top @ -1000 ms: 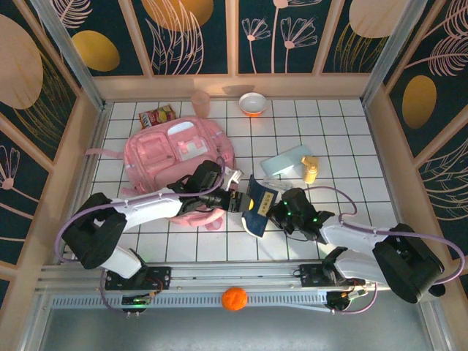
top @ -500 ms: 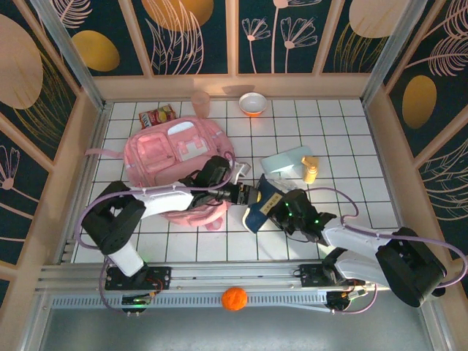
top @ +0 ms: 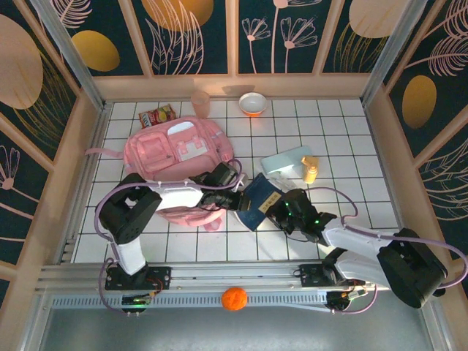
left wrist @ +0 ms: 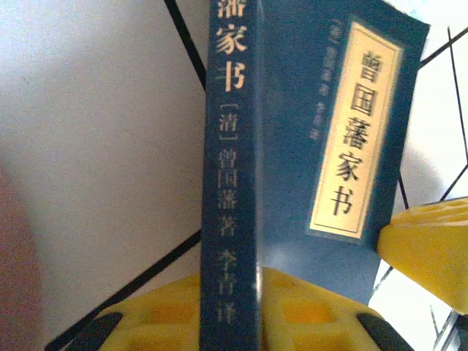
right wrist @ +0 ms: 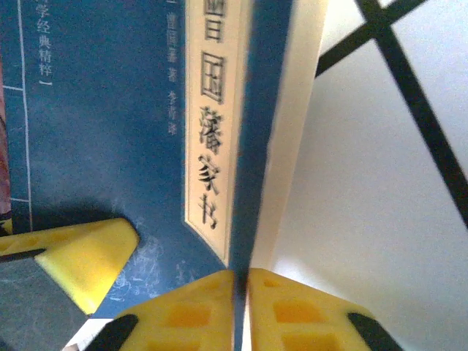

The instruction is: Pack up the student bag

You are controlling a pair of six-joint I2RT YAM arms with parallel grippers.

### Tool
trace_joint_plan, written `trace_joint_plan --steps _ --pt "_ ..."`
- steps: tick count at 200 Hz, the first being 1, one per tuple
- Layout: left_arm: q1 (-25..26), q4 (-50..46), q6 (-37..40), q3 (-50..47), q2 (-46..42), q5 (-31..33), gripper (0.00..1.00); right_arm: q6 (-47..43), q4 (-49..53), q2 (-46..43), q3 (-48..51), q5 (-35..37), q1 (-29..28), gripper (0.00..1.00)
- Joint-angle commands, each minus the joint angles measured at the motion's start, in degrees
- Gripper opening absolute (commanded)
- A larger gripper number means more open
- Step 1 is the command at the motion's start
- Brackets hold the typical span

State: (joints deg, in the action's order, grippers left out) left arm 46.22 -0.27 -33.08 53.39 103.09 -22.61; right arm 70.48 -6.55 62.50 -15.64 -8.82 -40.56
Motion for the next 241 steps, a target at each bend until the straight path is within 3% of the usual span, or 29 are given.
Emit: trace_joint_plan --steps 1,51,101,133,164,197,241 --pt "0.3 -4.4 2.0 0.1 -4.0 4.7 0.12 -2.1 2.5 -4.1 -2.8 1.9 -0.4 0.19" --pt "0.2 -2.4 3.1 -1.6 -16.6 8.8 0.02 -10.0 12.2 -16.2 -8.3 9.5 -0.3 0.47" --pt "-0.1 9.3 3.9 -4.2 -28.6 8.1 0.01 -23.6 9.0 -26.3 -12.4 16.0 0.6 0.61" --pt "-0.9 17.8 2.6 -6.0 -33.5 6.4 0.01 -37.3 -0.9 -28.5 -13.9 11.1 0.8 0.62" --pt "-2.9 24.7 0.4 -7.7 -36.5 1.1 0.01 -43.8 -6.2 -28.0 -16.6 7.8 1.3 0.79" --pt "-6.5 35.7 -4.9 -11.7 -39.0 -7.1 0.01 -46.2 -9.2 -26.2 -18.5 0.2 1.9 0.84" --pt "-6.8 42.9 -7.8 -12.6 -39.3 -12.6 0.01 -43.9 -16.5 -25.9 -16.4 -8.0 3.7 0.85"
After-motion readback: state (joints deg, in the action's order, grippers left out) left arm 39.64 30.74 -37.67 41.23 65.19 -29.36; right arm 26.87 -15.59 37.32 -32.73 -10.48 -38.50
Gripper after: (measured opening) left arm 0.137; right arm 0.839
